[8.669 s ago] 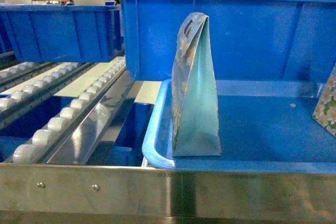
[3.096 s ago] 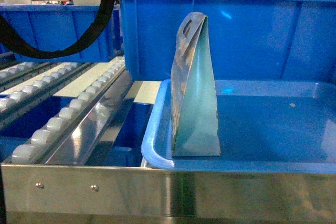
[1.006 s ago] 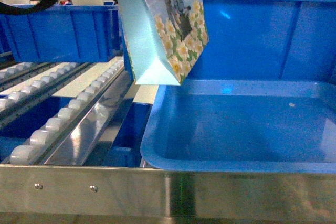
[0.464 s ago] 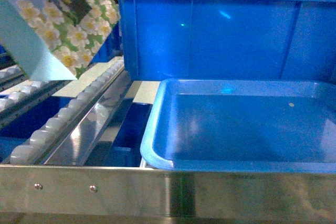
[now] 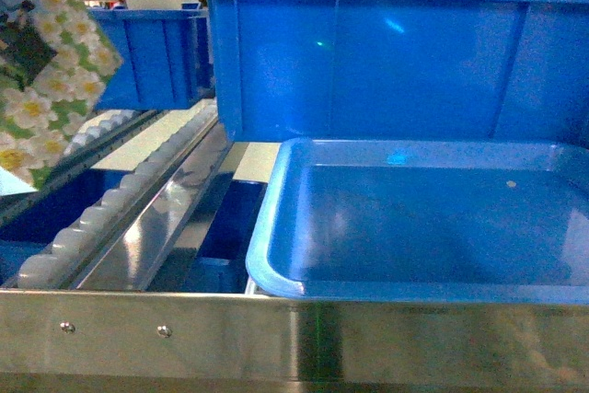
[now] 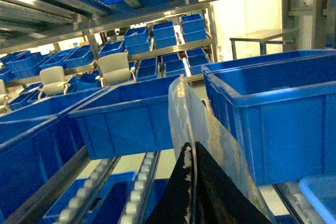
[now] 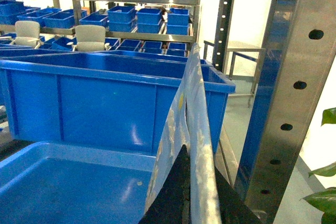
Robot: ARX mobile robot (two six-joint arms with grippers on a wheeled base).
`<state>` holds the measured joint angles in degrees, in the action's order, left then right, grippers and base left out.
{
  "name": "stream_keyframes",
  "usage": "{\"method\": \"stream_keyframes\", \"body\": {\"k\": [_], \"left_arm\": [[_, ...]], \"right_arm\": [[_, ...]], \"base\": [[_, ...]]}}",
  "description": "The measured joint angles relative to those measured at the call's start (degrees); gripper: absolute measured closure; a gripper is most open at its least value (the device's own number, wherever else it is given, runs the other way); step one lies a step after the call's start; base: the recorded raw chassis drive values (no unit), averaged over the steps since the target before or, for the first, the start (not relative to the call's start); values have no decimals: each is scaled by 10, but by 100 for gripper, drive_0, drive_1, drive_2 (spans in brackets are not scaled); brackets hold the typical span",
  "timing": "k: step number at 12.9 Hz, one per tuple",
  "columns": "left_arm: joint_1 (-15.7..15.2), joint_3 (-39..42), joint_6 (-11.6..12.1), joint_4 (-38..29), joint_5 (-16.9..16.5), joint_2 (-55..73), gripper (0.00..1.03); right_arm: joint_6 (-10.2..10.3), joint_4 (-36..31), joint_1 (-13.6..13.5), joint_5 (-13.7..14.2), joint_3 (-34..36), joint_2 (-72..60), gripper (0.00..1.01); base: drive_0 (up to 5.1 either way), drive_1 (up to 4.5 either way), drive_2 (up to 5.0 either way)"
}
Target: Move flower gift bag to table near conveyor
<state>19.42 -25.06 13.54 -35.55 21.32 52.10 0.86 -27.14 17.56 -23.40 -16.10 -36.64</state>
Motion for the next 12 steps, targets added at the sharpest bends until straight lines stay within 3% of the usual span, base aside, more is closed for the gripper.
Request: {"method": "stream_keyframes", "body": {"k": [12], "left_arm": [[2, 0, 0, 0, -1, -1, 101]], "right_arm": [[0, 1, 0, 2, 0, 0, 99]], "base": [[-463, 113, 378]]}}
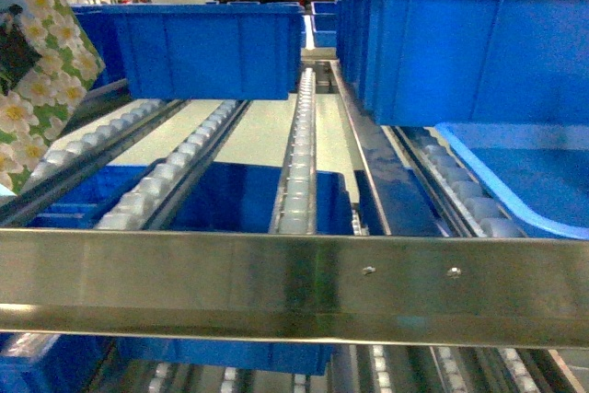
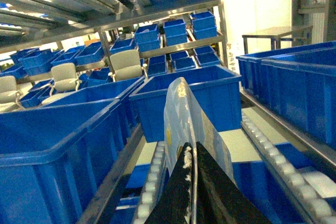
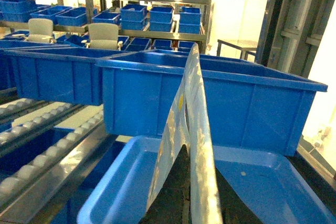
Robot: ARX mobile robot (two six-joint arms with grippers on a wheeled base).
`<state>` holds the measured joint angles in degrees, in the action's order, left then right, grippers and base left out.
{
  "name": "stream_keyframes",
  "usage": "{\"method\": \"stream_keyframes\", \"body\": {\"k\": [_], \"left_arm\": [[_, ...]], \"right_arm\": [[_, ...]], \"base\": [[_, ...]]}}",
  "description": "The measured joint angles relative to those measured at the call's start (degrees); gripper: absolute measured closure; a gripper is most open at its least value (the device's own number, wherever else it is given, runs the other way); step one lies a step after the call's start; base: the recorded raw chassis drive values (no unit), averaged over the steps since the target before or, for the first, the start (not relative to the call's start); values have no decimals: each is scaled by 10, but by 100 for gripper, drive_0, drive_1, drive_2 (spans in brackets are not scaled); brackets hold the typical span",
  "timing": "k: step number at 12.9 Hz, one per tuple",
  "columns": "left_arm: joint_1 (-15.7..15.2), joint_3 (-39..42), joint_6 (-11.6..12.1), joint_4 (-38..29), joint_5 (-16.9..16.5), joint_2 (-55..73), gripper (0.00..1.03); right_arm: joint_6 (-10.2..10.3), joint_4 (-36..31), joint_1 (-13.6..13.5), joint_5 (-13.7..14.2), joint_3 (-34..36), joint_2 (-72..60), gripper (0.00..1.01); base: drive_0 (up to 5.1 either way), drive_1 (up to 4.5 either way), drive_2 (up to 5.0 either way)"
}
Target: Move flower gift bag to table near conveyor
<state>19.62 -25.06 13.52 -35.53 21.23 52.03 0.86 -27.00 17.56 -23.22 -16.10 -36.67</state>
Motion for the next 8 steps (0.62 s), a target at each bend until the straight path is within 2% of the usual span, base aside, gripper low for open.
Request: {"method": "stream_keyframes", "body": {"k": [8], "left_arm": [[0, 0, 0, -2, 0, 1, 101]], "right_arm": [[0, -4, 0, 0, 0, 1, 99]], "base": [[-461, 53, 397]]}}
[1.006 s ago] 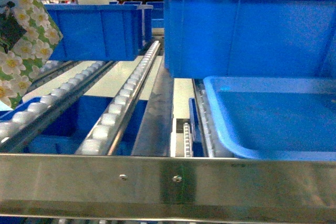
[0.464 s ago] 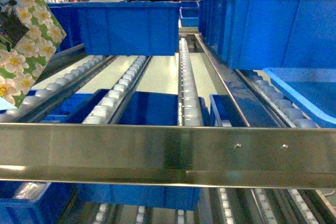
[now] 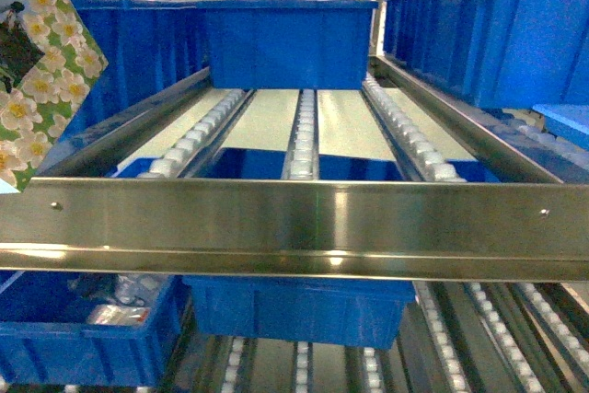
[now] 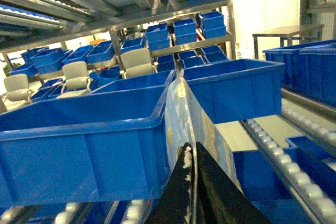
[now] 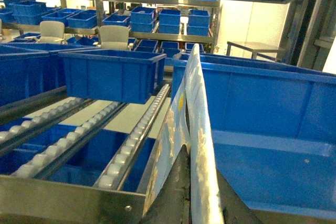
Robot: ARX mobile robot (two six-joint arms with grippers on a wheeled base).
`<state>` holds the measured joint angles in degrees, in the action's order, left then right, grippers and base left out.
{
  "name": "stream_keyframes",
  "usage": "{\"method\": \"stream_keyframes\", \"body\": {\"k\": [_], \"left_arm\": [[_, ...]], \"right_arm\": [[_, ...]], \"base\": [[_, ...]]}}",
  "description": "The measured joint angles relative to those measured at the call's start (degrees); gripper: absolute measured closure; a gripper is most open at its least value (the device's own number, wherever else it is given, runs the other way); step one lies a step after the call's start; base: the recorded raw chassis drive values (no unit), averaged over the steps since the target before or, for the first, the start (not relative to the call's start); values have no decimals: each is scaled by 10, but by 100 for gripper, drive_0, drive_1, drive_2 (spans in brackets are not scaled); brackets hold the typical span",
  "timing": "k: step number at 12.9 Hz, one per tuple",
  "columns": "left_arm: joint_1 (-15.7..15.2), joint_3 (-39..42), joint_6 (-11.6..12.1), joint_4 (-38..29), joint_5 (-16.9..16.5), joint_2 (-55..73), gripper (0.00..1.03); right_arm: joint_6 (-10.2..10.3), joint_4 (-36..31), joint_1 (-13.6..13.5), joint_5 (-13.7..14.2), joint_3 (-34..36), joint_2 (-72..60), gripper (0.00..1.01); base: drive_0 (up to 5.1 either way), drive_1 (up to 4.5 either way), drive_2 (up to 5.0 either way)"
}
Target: Move flower gift bag to table near conveyor
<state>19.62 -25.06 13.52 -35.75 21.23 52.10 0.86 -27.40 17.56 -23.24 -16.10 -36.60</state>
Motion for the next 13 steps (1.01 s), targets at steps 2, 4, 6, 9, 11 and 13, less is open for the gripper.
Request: {"method": "stream_keyframes", "body": {"k": [2, 4, 6, 9, 11, 13], "left_arm": [[0, 0, 0, 0, 0, -1, 101], [0, 0, 0, 1, 0, 0, 101], [0, 0, 0, 1, 0, 0, 101], [1, 0, 0, 1, 0, 0, 101], [0, 0, 0, 2, 0, 0, 101], [0, 0, 0, 2, 0, 0, 101]], "right_arm": [[0, -1, 0, 0, 0, 0, 99], [0, 1, 0, 0, 0, 0, 99], [0, 2, 0, 0, 0, 0, 99], [0, 2, 0, 0, 0, 0, 99], [0, 3, 0, 0, 0, 0, 99], [0, 3, 0, 0, 0, -1, 99]], "base": [[-455, 62, 401], [-456, 60, 400], [-457, 66, 402], [-470, 78, 381], [-479, 78, 372], [-479, 78, 372]]}}
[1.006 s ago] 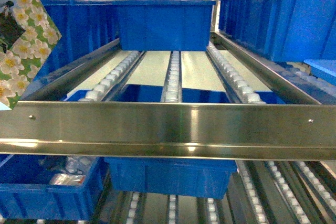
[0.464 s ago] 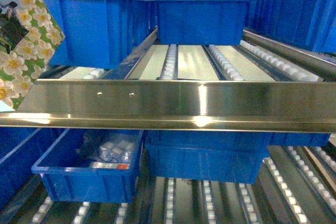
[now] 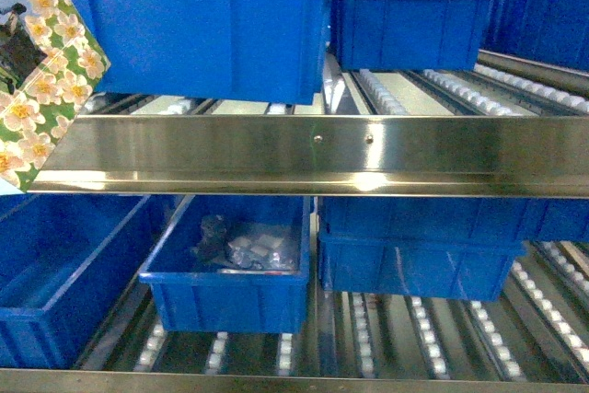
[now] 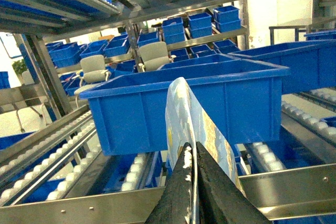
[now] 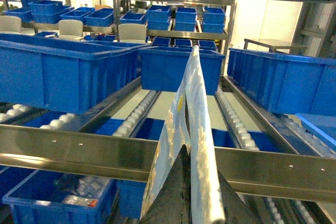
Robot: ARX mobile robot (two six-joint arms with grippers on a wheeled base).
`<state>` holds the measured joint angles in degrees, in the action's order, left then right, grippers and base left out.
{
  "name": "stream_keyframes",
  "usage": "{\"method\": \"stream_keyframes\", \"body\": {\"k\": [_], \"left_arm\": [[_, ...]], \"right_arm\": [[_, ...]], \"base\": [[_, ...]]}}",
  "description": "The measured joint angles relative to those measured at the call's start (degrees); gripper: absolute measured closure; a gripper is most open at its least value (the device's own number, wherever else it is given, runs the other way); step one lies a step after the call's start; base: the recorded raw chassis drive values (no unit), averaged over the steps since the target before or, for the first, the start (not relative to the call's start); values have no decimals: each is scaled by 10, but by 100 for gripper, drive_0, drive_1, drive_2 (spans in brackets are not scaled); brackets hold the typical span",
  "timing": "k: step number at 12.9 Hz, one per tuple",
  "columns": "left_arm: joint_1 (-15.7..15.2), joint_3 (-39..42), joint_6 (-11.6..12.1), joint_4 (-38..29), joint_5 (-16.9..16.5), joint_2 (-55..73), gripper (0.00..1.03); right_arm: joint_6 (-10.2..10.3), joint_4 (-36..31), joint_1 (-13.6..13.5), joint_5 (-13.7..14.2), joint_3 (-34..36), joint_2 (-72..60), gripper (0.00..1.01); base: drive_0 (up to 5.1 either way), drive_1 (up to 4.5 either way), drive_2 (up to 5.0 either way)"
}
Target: Move flower gift bag to table near conveyor
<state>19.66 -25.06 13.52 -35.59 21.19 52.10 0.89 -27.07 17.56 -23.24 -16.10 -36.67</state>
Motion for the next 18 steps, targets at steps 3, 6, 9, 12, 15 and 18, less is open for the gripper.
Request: {"method": "stream_keyframes", "body": {"k": [3, 6, 9, 12, 15, 18], "left_arm": [[0, 0, 0, 0, 0, 0, 101], [0, 0, 0, 0, 0, 0, 101], [0, 0, 0, 1, 0, 0, 101], [0, 0, 0, 0, 0, 0, 101], [0, 0, 0, 0, 0, 0, 101], [0, 0, 0, 0, 0, 0, 101]], "right_arm": [[0, 0, 0, 0, 0, 0, 99], [0, -2, 0, 0, 0, 0, 99], [0, 1, 0, 0, 0, 0, 99], [0, -2, 0, 0, 0, 0, 99], [0, -2, 0, 0, 0, 1, 99], [0, -1, 0, 0, 0, 1, 99]], "base": [[-479, 78, 372], [-478, 117, 363], [-480, 117, 359], [-481, 116, 359], [-485, 113, 352], [-481, 116, 359]]}}
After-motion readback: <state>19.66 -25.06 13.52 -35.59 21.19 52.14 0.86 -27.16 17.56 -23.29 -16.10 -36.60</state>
